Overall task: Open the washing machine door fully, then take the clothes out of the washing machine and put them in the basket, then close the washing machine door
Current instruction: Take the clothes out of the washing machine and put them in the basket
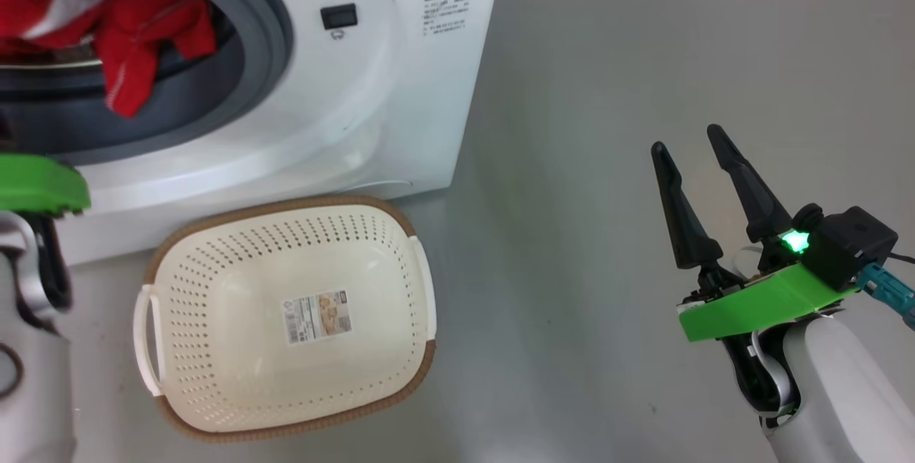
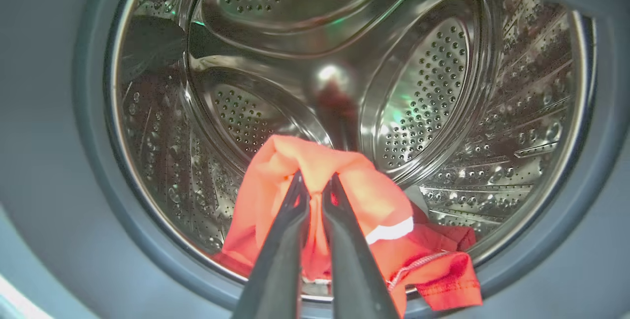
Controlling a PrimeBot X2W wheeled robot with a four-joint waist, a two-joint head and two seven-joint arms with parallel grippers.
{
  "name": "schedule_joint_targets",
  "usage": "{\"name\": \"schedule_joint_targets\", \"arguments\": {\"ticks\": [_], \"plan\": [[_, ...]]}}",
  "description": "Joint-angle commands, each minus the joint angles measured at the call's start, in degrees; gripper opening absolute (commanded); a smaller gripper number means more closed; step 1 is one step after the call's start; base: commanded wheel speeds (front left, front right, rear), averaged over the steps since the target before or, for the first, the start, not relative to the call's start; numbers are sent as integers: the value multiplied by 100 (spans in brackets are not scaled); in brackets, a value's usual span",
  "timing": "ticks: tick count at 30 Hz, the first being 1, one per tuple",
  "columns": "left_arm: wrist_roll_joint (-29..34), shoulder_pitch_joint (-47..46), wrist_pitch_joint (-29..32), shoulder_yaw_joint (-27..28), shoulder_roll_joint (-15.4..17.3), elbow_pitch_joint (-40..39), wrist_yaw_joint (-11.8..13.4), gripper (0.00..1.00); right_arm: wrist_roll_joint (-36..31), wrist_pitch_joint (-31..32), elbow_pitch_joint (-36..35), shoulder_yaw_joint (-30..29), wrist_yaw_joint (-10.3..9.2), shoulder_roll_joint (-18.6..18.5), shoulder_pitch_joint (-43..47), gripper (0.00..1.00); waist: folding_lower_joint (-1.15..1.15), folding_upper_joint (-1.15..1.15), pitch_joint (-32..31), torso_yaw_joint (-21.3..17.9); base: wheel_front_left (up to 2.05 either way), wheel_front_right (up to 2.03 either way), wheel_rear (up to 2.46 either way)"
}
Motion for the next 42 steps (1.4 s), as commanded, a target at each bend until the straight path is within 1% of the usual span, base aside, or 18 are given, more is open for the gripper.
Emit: {"name": "schedule_joint_targets", "arguments": {"ticks": [1,6,11,20,26,29,33,38,39,42], "plan": [[-52,236,-44,195,177,-304,15,0,20,-37,-111,110,20,-22,180,100,0,0,-206,80,0,0,0],[-47,776,-44,238,-78,-869,-32,0,28,-37,-59,137,20,-24,295,100,0,0,-525,200,0,0,0],[113,1327,-44,147,-222,-1501,-101,0,67,-37,-29,155,20,-40,433,100,0,0,-827,257,0,0,0],[192,2325,-44,0,-582,-2643,-31,0,91,-37,32,184,20,-69,687,100,0,0,-1232,307,0,0,0],[90,2902,141,-209,-829,-3081,-29,0,93,-37,11,167,20,-59,791,100,0,0,-1369,317,0,0,0],[6,3130,242,-357,-925,-2988,-70,0,85,-37,-20,154,20,-35,816,100,0,0,-1326,315,0,0,0],[-289,3241,256,-446,-1030,-2535,-191,0,81,-37,-53,148,20,-13,783,100,0,0,-1175,294,0,0,0],[-740,3008,247,-456,-1104,-1500,-422,0,68,-37,-79,119,20,-3,675,100,0,0,-927,269,0,0,0],[-872,2826,262,-495,-1123,-1026,-531,0,64,-37,-87,118,20,3,630,100,0,0,-807,264,0,0,0],[-968,2475,190,-513,-1129,-336,-661,0,61,-37,-94,127,20,25,556,100,0,0,-633,254,0,0,0]]}}
